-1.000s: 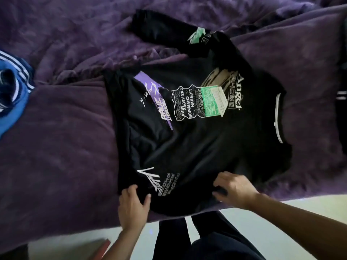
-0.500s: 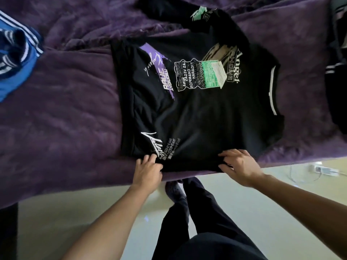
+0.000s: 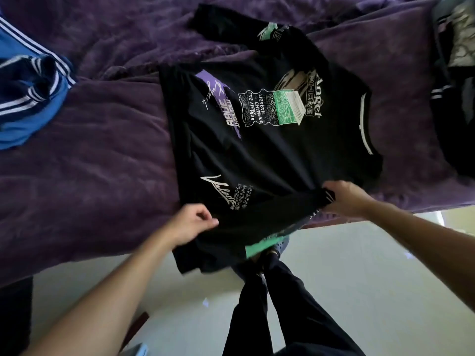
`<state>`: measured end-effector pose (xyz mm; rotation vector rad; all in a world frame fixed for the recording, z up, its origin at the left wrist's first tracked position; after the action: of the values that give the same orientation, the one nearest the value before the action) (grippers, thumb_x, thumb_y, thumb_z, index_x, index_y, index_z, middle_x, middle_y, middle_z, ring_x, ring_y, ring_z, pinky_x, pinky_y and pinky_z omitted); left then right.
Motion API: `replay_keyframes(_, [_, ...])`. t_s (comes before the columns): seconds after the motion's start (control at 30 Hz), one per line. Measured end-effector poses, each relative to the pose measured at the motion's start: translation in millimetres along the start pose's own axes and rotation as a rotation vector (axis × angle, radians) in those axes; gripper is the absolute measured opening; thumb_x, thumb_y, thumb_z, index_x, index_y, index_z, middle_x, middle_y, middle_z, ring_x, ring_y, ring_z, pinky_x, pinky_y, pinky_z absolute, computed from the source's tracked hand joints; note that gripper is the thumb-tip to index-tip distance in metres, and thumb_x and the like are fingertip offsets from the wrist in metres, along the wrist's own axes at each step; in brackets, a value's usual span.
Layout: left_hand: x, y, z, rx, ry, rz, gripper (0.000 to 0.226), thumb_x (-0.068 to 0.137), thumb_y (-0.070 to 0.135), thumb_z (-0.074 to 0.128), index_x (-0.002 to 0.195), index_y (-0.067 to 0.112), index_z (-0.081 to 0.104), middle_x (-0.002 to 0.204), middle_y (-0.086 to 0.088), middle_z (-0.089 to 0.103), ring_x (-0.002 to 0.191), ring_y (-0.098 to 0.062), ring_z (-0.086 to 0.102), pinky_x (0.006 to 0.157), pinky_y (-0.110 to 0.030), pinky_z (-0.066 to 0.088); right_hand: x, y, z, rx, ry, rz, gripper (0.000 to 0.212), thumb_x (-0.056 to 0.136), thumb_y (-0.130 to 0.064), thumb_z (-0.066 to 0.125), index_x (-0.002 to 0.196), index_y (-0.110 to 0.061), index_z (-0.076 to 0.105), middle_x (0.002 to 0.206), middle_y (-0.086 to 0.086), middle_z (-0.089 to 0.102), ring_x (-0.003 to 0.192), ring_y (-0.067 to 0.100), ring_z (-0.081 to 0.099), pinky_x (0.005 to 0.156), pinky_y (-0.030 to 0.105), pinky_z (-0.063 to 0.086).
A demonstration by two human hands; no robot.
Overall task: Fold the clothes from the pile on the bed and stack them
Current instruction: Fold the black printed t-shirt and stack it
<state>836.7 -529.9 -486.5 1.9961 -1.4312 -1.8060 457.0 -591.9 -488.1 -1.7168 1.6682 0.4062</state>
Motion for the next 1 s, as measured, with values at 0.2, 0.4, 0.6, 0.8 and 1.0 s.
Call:
replay_keyframes(0.2, [96, 39, -68, 0.376, 0.489, 0.047, 0.033, 0.081, 0.027, 0.074, 0.109, 0.015, 0.061, 0.098, -0.009, 0.060, 0.091, -0.026, 0.058, 0.082, -0.037, 0.048, 70, 11, -23, 0.203, 0.117, 0.057, 0.060, 0.072, -0.014, 0.080, 0.127, -0.017, 0.054, 0.113, 0.011, 0.064, 0.101, 0.025, 0.060, 0.089, 0.037, 0.048])
replay_keyframes(0.4, [82, -2, -2, 0.725, 0.675, 0.343, 0.034, 0.074, 0.032, 0.074, 0.101, 0.014, 0.065, 0.103, -0.012, 0.057, 0.100, -0.036, 0.053, 0.077, -0.046, 0.045, 30, 6, 23, -0.090, 0.627, -0.277, 0.038, 0.068, -0.018, 0.077, 0.104, -0.015, 0.067, 0.098, 0.009, 0.064, 0.091, 0.035, 0.061, 0.071, 0.041, 0.052])
replay_keyframes(0.6, [95, -48, 37, 1.060, 0.509, 0.116, 0.072, 0.069, 0.015, 0.075, 0.135, 0.016, 0.048, 0.141, -0.014, 0.042, 0.135, -0.031, 0.034, 0.097, -0.053, 0.037, 57, 19, 78, -0.286, 0.361, -0.125, 0.084, 0.069, -0.026, 0.074, 0.145, -0.013, 0.039, 0.150, 0.011, 0.038, 0.140, 0.029, 0.032, 0.102, 0.046, 0.034])
replay_keyframes(0.8, [94, -30, 10, 1.058, 0.620, 0.237, 0.021, 0.068, -0.004, 0.070, 0.087, 0.003, 0.065, 0.088, -0.013, 0.059, 0.082, -0.036, 0.056, 0.063, -0.044, 0.045, 67, 34, 42, -0.224, 0.633, -0.228, 0.040, 0.074, -0.014, 0.061, 0.113, -0.016, 0.069, 0.119, 0.005, 0.068, 0.115, 0.022, 0.061, 0.089, 0.043, 0.040])
replay_keyframes(1.0, [34, -59, 29, 1.014, 0.451, 0.316, 0.038, 0.042, -0.016, 0.078, 0.069, 0.006, 0.061, 0.061, -0.005, 0.058, 0.059, -0.030, 0.058, 0.043, -0.033, 0.048, 21, 62, 63, -0.218, 0.395, -0.309, 0.049, 0.065, 0.005, 0.073, 0.110, -0.014, 0.072, 0.116, 0.005, 0.070, 0.111, 0.023, 0.065, 0.085, 0.046, 0.046])
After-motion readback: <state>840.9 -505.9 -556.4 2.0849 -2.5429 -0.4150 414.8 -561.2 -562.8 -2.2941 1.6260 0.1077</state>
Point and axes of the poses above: each hand's wrist, its own x-axis towards the middle knuckle, its own z-axis out of the palm, y = z × x, the point moved 2 cm from there along x, towards the middle knuckle
